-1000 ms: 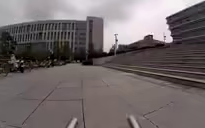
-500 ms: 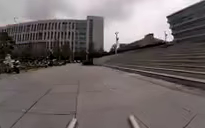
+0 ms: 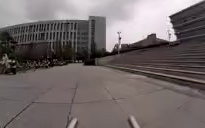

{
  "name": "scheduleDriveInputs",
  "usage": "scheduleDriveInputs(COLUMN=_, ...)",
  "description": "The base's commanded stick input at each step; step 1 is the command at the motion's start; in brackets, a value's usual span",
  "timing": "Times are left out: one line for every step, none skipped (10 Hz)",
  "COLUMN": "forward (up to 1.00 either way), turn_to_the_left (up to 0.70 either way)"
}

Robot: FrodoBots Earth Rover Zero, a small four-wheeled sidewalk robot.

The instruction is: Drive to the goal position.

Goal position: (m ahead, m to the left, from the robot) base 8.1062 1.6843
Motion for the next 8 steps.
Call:
scheduleDriveInputs(forward=1.00, turn_to_the_left=0.00)
scheduleDriveInputs(forward=1.00, turn_to_the_left=0.26)
scheduleDriveInputs(forward=1.00, turn_to_the_left=0.13)
scheduleDriveInputs(forward=1.00, turn_to_the_left=0.00)
scheduleDriveInputs(forward=1.00, turn_to_the_left=0.04)
scheduleDriveInputs(forward=1.00, turn_to_the_left=0.12)
scheduleDriveInputs(forward=1.00, turn_to_the_left=0.07)
scheduleDriveInputs(forward=1.00, turn_to_the_left=0.01)
